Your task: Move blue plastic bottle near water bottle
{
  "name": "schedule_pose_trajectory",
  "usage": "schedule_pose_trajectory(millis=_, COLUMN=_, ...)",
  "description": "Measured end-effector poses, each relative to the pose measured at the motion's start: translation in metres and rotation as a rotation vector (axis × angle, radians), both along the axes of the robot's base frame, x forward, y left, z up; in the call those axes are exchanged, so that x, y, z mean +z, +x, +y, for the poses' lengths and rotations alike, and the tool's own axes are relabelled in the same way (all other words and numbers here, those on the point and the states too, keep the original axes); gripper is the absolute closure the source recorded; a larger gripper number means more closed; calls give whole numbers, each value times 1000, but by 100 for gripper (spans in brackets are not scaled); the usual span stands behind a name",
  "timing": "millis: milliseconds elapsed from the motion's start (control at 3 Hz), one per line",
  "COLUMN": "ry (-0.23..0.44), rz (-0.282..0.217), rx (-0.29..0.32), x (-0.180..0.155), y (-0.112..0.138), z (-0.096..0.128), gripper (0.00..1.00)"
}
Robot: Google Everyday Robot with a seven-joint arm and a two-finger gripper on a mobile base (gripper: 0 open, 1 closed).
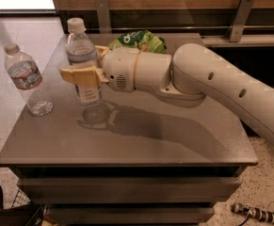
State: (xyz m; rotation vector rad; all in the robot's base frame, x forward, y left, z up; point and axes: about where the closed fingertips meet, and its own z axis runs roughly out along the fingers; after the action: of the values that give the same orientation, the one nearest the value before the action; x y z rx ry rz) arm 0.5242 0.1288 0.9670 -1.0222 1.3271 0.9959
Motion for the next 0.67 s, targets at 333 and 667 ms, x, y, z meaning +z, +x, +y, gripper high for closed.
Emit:
schedule_pose_trajectory(millis=333, ry=35, rz=-26, rx=88, x=-11, y=5, z=17, gripper=100)
schedule_pose_trajectory(millis=667, ry=33, rz=-32, rx=137, x=-26, y=15, z=20, gripper=100)
